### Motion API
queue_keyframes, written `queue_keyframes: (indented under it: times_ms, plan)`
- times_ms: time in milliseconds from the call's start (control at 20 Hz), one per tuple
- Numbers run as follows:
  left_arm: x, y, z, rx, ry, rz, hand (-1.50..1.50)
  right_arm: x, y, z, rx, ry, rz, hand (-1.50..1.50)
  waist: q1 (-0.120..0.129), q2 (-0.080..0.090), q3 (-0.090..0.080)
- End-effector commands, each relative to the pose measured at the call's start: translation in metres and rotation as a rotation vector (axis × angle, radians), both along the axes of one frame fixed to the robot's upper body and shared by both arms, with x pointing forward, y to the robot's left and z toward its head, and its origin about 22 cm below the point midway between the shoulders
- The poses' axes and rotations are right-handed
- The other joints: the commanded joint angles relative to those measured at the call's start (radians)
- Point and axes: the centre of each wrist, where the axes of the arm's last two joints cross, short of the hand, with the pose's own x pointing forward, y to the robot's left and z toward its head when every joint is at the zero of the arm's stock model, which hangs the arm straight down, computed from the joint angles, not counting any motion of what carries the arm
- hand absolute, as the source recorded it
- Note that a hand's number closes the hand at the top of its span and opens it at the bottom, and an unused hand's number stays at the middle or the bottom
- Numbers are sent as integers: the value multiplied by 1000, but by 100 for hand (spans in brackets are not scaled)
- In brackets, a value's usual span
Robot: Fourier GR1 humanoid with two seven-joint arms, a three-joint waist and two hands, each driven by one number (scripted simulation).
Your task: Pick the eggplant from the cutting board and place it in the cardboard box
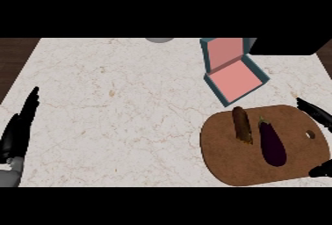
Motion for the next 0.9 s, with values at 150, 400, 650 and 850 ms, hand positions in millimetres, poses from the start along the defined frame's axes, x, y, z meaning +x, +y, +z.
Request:
queue_keyframes:
  times_ms: [150,400,650,850]
  plan:
    - [12,-4,5,5,4,-17,0,28,-16,49,-363,21,219,-150,20,1,-2]
    - [17,-9,0,18,10,-19,0,68,24,69,-547,83,314,-150,19,-3,-4]
    - [13,-2,-8,3,6,-14,0,86,61,47,-691,169,409,-150,16,-2,-4]
    - [11,5,-8,15,12,-19,0,103,75,49,-711,226,440,-150,11,-4,-4]
